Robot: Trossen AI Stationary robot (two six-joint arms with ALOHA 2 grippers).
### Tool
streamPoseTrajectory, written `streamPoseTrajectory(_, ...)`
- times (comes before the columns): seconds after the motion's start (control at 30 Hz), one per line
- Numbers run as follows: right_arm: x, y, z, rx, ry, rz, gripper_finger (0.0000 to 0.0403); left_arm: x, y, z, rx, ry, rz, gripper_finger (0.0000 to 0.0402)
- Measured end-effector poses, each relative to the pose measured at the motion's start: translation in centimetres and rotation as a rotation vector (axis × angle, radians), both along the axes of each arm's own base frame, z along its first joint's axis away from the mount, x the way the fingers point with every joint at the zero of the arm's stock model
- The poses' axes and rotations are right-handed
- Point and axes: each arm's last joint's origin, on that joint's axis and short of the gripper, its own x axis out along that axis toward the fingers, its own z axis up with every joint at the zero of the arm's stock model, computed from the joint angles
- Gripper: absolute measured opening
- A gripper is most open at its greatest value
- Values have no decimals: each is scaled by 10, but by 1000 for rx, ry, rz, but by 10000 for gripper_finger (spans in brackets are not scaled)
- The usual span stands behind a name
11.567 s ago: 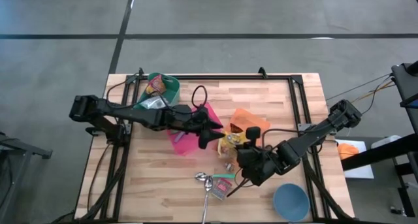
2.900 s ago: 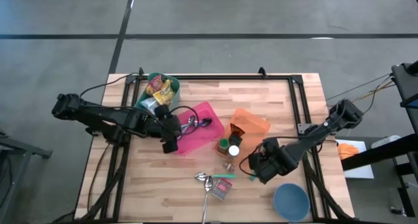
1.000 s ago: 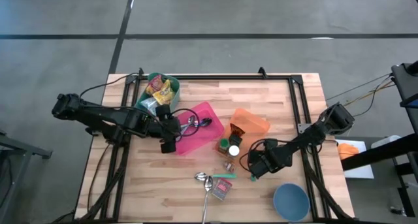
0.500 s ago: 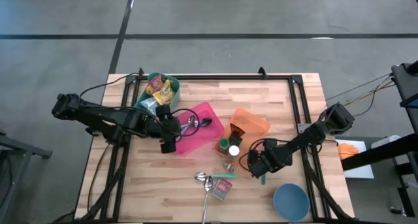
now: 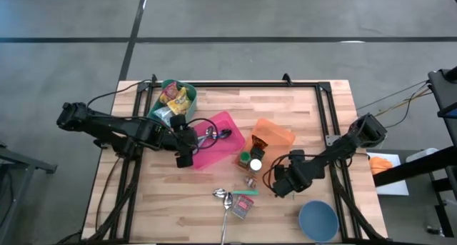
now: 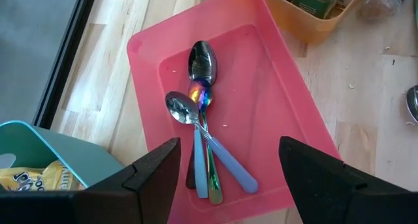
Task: Pick & Place Food Item
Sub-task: Put the black spoon into the pink bin
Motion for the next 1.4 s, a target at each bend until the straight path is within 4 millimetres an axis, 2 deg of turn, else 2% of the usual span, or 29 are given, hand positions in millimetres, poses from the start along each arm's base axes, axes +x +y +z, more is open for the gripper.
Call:
streamPoseTrajectory(0.13,2,5,21,-47,0,29,10,-1,0,1,-8,-13,13,260)
streamPoseTrajectory(0.37,8,13,63,-189,-96,134,10,4,-1,13,-58,-170,35,260)
streamPoseTrajectory(0.63,29,15,111,-457,-312,461,10,18,-7,25,-173,-338,-32,260)
streamPoseTrajectory(0.8,37,16,136,-636,-392,585,11,25,-12,33,-264,-430,-120,260)
streamPoseTrajectory(0.93,45,17,149,-739,-431,660,11,31,-15,39,-288,-511,-149,260)
streamPoseTrajectory(1.17,72,13,165,-827,-445,762,11,40,-18,48,-257,-637,-208,260)
streamPoseTrajectory(1.4,98,5,184,-834,-457,878,11,41,-18,36,-233,-651,-230,260)
